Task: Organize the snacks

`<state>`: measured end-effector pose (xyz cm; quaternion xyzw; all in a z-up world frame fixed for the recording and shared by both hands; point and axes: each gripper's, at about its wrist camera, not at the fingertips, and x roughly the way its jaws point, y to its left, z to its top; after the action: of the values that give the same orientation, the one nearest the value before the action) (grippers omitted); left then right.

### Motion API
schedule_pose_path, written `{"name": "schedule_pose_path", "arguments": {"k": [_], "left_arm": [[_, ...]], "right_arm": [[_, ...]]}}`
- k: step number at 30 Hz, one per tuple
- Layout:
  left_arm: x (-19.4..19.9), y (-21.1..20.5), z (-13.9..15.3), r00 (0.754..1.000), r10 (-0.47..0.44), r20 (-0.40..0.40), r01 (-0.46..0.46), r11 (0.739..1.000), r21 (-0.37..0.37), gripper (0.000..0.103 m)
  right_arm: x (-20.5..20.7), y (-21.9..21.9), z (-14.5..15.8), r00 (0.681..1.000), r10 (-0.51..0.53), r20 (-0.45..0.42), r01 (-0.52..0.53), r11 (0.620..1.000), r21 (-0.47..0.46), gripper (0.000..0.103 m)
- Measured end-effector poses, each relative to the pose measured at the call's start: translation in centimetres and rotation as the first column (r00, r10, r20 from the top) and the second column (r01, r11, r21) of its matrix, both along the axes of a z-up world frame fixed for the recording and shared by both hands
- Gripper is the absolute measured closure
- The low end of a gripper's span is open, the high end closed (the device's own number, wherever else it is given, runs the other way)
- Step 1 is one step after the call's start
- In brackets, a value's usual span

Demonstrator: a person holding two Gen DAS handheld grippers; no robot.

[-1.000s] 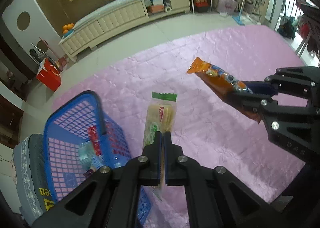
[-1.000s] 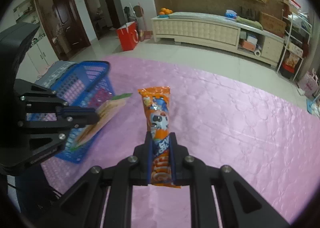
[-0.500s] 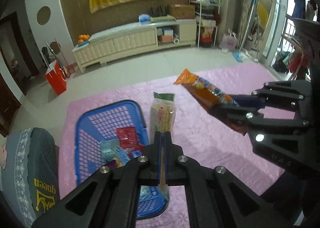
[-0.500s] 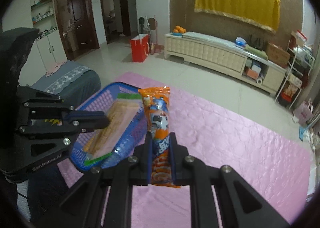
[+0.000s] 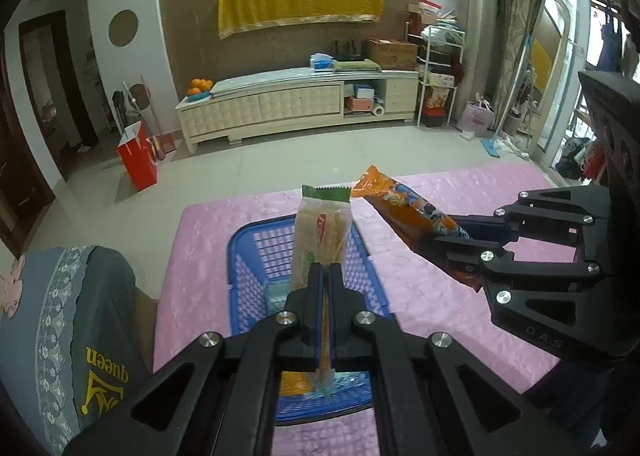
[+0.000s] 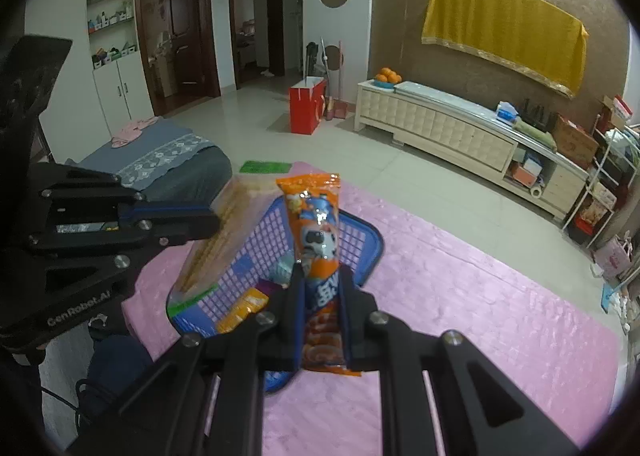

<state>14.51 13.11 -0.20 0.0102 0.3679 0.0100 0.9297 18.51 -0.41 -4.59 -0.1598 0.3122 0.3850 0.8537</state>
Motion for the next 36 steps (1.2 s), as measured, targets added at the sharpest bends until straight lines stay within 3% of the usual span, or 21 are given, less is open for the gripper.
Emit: {"name": "schedule_pose_path", "arguments": {"k": [8, 20, 28, 32, 34, 35, 36], "left_arm": [[1.2, 3.3, -2.3, 1.0, 0.012, -0.028, -0.013, 0.999, -0.032, 0.102], [5.6, 5.2, -6.7, 0.996, -0.001, -0.091, -0.006, 0.997, -0.083, 0.102], [7.1, 5.8, -9.2, 0.99, -0.001, -0.139, -0.01, 0.997, -0.079, 0.101], [7.2, 5.8, -9.9, 0.989, 0.019, -0.144, -0.025, 0.999, -0.038, 0.1], [7.0, 6.0, -9.8, 0.99, 0.028, -0.135, -0.033, 0.999, -0.037, 0.091], [6.9, 6.0, -9.7, 0.991, 0.03, -0.13, -0.035, 0.999, -0.038, 0.075], [6.6, 5.8, -9.5, 0.992, 0.032, -0.122, -0.036, 0.999, -0.03, 0.065]], "right_arm": [[1.3, 3.1, -2.0, 0.999, -0.012, -0.035, 0.01, 0.999, -0.046, 0.085], [4.9, 5.9, -6.2, 0.992, -0.048, -0.12, 0.033, 0.992, -0.124, 0.085], [6.2, 7.5, -8.3, 0.988, -0.073, -0.139, 0.052, 0.987, -0.151, 0.085], [6.3, 7.9, -9.0, 0.989, -0.092, -0.112, 0.069, 0.979, -0.194, 0.085], [6.2, 8.0, -9.1, 0.99, -0.091, -0.111, 0.067, 0.978, -0.198, 0.082], [6.1, 7.9, -9.1, 0.99, -0.093, -0.106, 0.07, 0.977, -0.201, 0.079], [6.0, 7.9, -9.1, 0.99, -0.094, -0.103, 0.072, 0.977, -0.202, 0.066]]}}
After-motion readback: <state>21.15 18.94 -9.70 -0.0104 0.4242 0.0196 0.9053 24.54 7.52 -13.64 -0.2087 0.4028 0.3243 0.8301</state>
